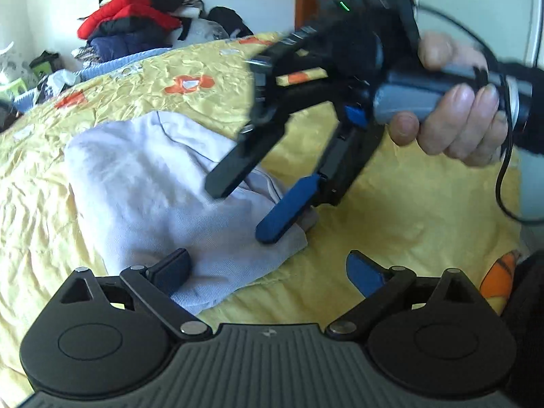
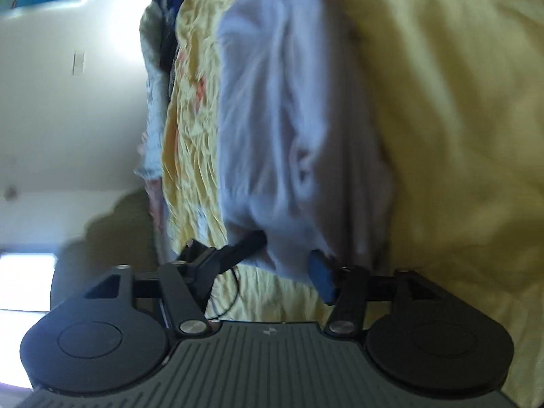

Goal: Fold small clothes

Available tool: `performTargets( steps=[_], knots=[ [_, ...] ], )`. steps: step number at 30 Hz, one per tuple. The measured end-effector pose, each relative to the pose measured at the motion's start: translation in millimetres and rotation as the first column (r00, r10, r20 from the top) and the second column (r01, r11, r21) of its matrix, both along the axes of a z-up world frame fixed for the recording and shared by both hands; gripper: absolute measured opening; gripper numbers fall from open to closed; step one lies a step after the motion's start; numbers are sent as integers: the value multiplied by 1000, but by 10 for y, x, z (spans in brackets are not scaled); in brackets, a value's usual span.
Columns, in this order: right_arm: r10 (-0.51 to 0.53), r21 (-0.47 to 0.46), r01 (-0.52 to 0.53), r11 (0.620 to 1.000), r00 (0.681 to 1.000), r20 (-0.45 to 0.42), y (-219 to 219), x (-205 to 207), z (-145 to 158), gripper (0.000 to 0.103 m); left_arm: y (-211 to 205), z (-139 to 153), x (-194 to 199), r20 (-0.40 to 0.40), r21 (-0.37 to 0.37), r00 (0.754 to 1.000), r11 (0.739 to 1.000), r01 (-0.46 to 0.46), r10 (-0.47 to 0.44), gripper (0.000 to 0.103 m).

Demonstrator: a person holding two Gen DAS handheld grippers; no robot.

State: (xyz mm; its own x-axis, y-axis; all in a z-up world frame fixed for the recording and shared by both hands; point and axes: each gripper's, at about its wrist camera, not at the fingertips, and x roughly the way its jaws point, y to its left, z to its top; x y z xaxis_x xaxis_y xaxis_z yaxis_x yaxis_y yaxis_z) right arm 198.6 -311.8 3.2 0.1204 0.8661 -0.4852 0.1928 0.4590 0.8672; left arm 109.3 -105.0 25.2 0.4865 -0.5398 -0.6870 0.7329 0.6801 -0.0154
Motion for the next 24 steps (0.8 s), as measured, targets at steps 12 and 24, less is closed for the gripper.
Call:
performTargets(
  steps=[12, 24],
  knots=[
    [-138, -17, 143, 990, 976, 169, -14, 187, 504, 87, -46, 40, 47, 26, 6, 1000, 1000, -11, 11, 99],
    [-238, -129, 256, 958, 961, 138, -297, 228, 28, 29, 92, -48, 116, 2, -60, 998, 997, -57, 57, 99]
  ],
)
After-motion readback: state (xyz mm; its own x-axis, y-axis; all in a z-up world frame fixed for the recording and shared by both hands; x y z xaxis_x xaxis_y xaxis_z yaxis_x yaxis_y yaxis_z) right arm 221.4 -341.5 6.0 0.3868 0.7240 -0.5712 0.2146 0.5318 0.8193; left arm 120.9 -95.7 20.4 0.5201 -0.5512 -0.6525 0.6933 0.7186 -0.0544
